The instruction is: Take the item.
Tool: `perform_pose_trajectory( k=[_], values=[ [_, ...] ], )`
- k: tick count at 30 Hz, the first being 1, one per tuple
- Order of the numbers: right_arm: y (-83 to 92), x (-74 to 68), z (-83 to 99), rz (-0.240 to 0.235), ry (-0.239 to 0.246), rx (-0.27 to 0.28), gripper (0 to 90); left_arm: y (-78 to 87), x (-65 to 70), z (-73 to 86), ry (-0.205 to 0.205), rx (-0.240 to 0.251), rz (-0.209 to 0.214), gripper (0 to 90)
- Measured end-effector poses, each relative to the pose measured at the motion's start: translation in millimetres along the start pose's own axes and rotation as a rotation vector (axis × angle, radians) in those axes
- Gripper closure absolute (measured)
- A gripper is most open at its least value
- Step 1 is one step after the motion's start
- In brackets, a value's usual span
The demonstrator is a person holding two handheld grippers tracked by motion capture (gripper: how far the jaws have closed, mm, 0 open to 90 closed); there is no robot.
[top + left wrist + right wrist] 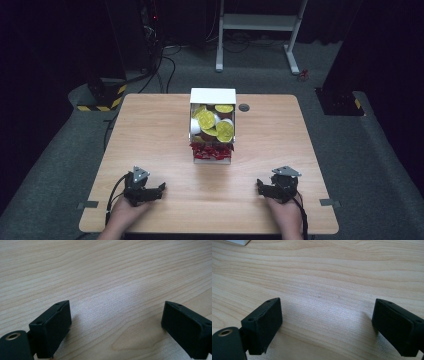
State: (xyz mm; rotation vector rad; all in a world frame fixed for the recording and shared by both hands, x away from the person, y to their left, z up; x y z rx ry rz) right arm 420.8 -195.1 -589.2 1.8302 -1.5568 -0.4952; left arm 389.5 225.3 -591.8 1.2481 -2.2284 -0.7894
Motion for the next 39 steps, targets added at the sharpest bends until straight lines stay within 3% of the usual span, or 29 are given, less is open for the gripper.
perform_pose_trajectory(
  k=[19,26,39],
  values=[
    [0.8,-0.7,-0.9,-0.012,0.011,0.009,12.2,0.2,0.0,0.1,0.0,-0.003,0.002,9.5],
    [7.4,-1.2,-8.1,-0.024,0.008,0.054,12.4,0.2,0.1,0.2,0.0,-0.004,0.002,9.5],
    [17.2,-10.1,-13.8,-0.049,0.011,0.087,13.4,0.3,0.0,0.2,-0.001,-0.005,0.002,9.5]
  ],
)
Point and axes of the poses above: each handheld gripper's, and its own axes: y roughly backward along the jaws, z roughly out of its underside, x roughly to its right, the point moved 9 cm from there along -y, roughly forward along the jaws, and after that the axes turned 10 degrees about z, right-handed, at the moved point
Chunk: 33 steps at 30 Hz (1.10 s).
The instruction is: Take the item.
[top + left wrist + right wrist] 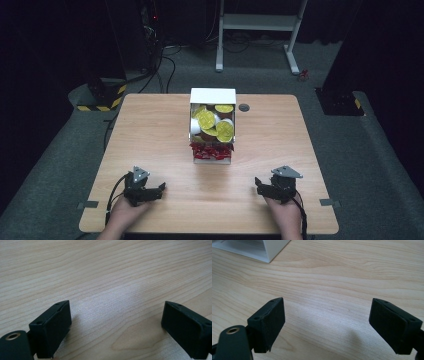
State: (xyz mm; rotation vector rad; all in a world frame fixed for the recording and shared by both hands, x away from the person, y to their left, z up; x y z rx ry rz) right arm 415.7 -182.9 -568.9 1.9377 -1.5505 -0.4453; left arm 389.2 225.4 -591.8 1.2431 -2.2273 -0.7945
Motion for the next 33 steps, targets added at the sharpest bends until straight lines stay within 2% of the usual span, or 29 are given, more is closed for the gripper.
perform_pose_trajectory(
  k=[7,13,14,16,20,29,33],
  values=[
    [1.3,-8.7,-2.2,-0.009,0.023,0.018,13.0,0.3,-0.2,0.3,-0.004,-0.005,0.001,9.5],
    [2.1,-15.0,-4.6,-0.021,0.023,0.031,12.9,0.2,-0.2,0.2,-0.004,-0.003,0.0,9.5],
    [2.5,-16.8,-5.9,-0.029,0.004,0.031,13.2,0.2,-0.2,0.2,-0.004,-0.003,0.0,9.5],
    [3.0,-18.3,-7.2,-0.032,0.0,0.037,13.3,0.2,-0.3,0.2,-0.004,-0.003,-0.001,9.5],
    [3.2,-21.3,-10.4,-0.032,0.016,0.05,14.2,0.2,0.1,0.4,-0.001,-0.004,0.003,9.4],
    [4.2,-29.8,-17.8,-0.049,0.024,0.059,16.7,0.1,0.1,0.3,-0.001,-0.003,0.001,9.3],
    [4.6,-33.2,-17.2,-0.056,0.029,0.046,17.5,-0.1,0.1,0.2,-0.002,-0.001,0.0,9.3]
  ],
)
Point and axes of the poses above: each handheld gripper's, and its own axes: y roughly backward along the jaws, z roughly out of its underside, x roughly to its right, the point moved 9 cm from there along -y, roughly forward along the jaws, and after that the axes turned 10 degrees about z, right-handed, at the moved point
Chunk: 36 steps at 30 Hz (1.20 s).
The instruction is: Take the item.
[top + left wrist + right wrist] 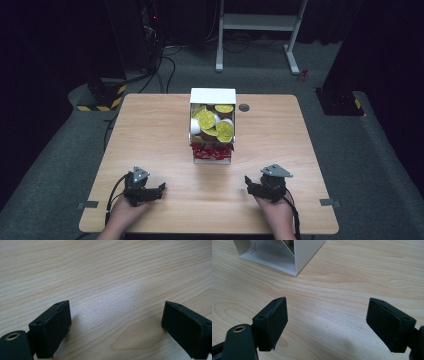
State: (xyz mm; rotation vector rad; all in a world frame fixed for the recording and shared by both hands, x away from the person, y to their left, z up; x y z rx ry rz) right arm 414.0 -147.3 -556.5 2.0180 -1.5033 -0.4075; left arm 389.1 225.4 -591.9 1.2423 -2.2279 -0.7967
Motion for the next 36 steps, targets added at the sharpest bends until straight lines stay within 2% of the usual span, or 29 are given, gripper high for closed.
perform_pose_trajectory(
  k=[12,18,21,31,33,36],
  values=[
    [9.8,-9.8,-28.0,-0.031,0.015,0.038,22.9,-0.3,0.0,-0.4,-0.005,0.001,0.001,9.2],
    [10.3,-17.4,-35.4,-0.043,0.01,0.044,23.8,-0.6,1.2,-0.2,-0.005,-0.001,0.009,9.2],
    [10.6,-19.0,-39.4,-0.049,0.015,0.052,24.4,-0.7,0.6,-0.7,-0.017,-0.002,0.009,9.2],
    [10.4,-24.8,-49.4,-0.064,0.006,0.064,26.2,-0.8,0.8,-0.8,-0.018,-0.002,0.01,9.3],
    [11.0,-27.0,-53.7,-0.073,0.009,0.073,30.3,-0.8,1.0,-0.8,-0.017,-0.002,0.011,9.4],
    [10.6,-27.5,-56.9,-0.072,0.002,0.068,31.2,-0.7,0.9,-0.8,-0.018,-0.002,0.011,9.4]
  ],
)
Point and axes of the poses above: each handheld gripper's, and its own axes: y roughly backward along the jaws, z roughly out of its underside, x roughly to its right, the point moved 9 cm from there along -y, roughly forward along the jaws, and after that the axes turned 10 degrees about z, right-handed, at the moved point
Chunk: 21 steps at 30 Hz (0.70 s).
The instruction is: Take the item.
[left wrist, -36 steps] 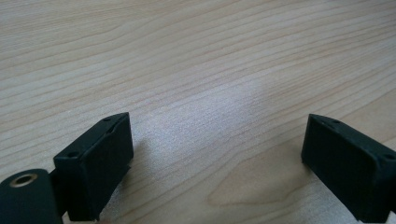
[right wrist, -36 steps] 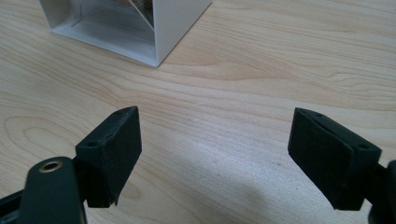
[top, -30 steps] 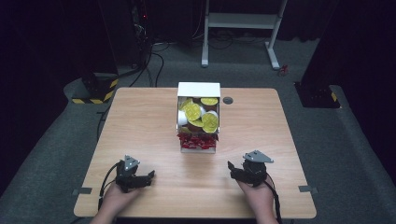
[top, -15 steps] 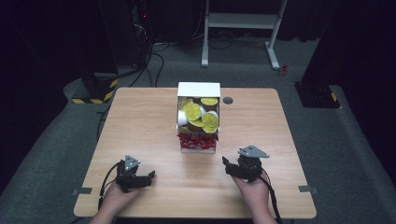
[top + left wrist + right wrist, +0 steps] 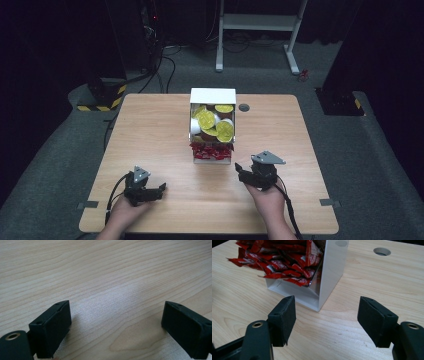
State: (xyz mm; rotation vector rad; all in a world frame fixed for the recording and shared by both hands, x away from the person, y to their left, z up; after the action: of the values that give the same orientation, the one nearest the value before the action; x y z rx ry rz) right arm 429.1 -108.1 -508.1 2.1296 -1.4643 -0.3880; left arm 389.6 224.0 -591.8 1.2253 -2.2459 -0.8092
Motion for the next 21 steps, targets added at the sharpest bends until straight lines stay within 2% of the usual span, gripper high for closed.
perform_pose_trajectory(
  k=[13,21],
  values=[
    [-3.1,-6.3,-9.6,0.005,0.021,-0.001,34.9,-0.1,0.2,-0.1,-0.003,0.0,0.002,9.3],
    [-3.7,-8.5,-20.5,0.009,0.016,0.024,36.7,-0.1,0.1,-0.2,-0.004,0.0,0.002,9.3]
  ],
)
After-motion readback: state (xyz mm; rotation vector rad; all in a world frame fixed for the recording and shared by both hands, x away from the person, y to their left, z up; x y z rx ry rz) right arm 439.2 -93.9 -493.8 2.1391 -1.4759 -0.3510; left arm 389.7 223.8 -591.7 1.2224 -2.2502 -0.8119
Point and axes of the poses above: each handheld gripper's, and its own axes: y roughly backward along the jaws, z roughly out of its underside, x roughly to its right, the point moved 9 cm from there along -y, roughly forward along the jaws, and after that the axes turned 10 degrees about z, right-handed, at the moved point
